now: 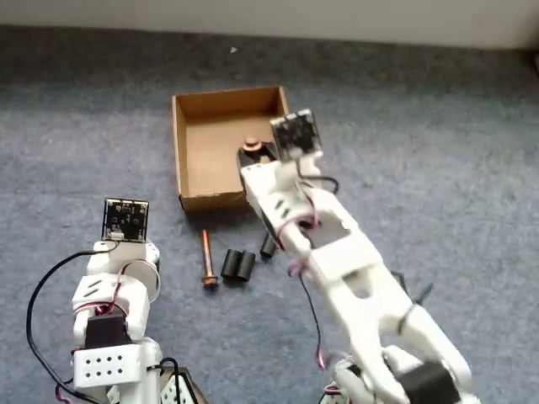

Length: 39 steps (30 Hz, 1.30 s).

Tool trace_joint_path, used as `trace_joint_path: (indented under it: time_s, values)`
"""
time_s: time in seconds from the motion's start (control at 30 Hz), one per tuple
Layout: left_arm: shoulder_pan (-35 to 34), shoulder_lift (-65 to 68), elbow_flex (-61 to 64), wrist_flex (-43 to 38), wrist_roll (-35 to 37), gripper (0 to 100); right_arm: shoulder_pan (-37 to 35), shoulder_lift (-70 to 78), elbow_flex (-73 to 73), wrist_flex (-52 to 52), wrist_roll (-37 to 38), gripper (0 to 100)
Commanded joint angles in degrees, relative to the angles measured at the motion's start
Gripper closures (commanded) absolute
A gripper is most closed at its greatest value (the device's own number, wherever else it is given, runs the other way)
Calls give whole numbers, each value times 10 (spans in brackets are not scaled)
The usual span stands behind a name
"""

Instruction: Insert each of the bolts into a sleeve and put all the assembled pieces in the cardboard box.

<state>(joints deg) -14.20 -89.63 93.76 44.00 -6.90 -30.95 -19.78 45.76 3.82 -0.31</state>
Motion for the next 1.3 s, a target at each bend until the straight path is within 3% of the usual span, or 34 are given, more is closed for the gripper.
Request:
trace_joint_path:
  time_s: [0.0, 0.23, 0.37, 0.63, 1.0, 1.2, 1.27]
  values:
    - [-4, -4, -2, -12, -4, 995, 15, 114, -123, -30, 7, 994]
    - [-5, -4, -2, -12, -4, 995, 40, 247, -234, -26, 7, 983]
    - [-5, -4, -2, -12, -4, 995, 40, 249, -240, -17, 7, 904]
    - [-5, -4, -2, -12, -4, 995, 39, 245, -298, 174, 4, 875]
    - [-5, -4, -2, -12, -4, 995, 37, 38, -258, 396, 4, 875]
    - [-5, -4, -2, -12, -4, 995, 22, -52, -148, 443, 1, 875]
    - [-5, -4, -2, -12, -4, 995, 21, -66, -118, 448, -32, 875]
